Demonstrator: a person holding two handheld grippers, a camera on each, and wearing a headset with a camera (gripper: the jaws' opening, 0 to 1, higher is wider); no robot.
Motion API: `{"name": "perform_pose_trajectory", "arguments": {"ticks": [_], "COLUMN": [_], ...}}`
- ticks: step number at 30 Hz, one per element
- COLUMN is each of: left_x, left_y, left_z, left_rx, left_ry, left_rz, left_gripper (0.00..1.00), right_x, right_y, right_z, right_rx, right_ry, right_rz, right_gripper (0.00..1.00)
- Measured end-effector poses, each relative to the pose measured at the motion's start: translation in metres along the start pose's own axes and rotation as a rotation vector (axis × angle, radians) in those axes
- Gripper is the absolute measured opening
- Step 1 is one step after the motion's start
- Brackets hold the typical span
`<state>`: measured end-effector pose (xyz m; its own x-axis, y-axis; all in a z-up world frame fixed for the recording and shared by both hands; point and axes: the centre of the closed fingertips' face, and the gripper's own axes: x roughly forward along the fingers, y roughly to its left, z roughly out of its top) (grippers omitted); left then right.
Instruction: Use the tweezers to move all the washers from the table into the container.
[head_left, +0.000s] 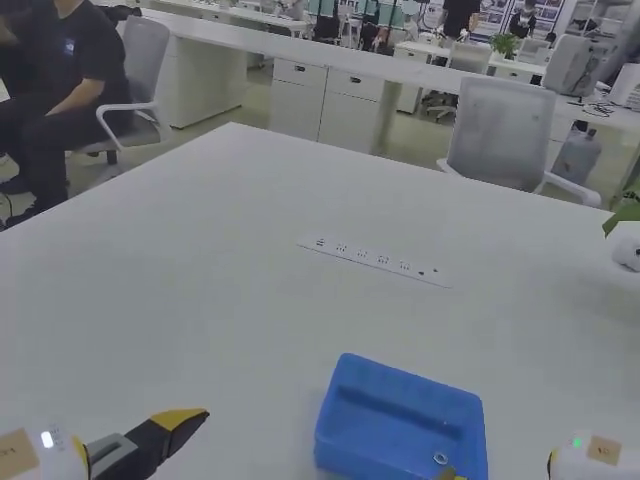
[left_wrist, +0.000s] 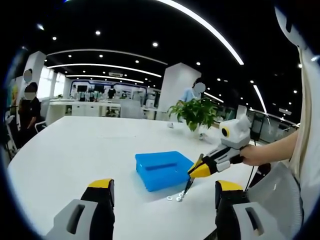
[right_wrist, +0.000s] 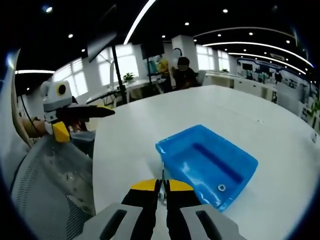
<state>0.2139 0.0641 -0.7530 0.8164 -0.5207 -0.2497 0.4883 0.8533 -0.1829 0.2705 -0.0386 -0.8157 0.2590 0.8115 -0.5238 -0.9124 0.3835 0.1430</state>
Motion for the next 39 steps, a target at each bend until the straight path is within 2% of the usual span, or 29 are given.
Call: {"name": "perform_pose_trajectory", "arguments": {"ticks": [5, 14, 19, 32, 36, 39], "left_x": [0.000, 0.000, 0.000, 0.001, 0.001, 0.001], "left_y": [0.000, -0.001, 0.000, -0.001, -0.001, -0.001], "left_z": [0.000, -0.001, -0.002, -0.003, -0.003, -0.003], "left_rx": [0.002, 0.000, 0.004, 0.003, 0.004, 0.005], "left_ry": [0.002, 0.005, 0.009, 0.012, 0.012, 0.015], "left_rz": [-0.001, -0.007, -0.006, -0.007, -0.007, -0.009], "left_gripper": [0.84, 0.83, 0.83, 0.82, 0.82, 0.82], "right_x": [-0.002, -0.001, 0.000, 0.000, 0.002, 0.004], "right_y": [-0.003, 0.000, 0.001, 0.001, 0.003, 0.008], "right_z": [-0.001, -0.001, -0.001, -0.003, -0.003, -0.002], "right_rx": [0.009, 0.018, -0.018, -0.013, -0.032, -0.074], "right_ry": [0.003, 0.009, 0.024, 0.030, 0.034, 0.039], "right_rz": [-0.015, -0.001, -0.009, -0.009, -0.008, 0.002], "right_gripper": [0.02, 0.02, 0.02, 0.02, 0.03, 0.03]}}
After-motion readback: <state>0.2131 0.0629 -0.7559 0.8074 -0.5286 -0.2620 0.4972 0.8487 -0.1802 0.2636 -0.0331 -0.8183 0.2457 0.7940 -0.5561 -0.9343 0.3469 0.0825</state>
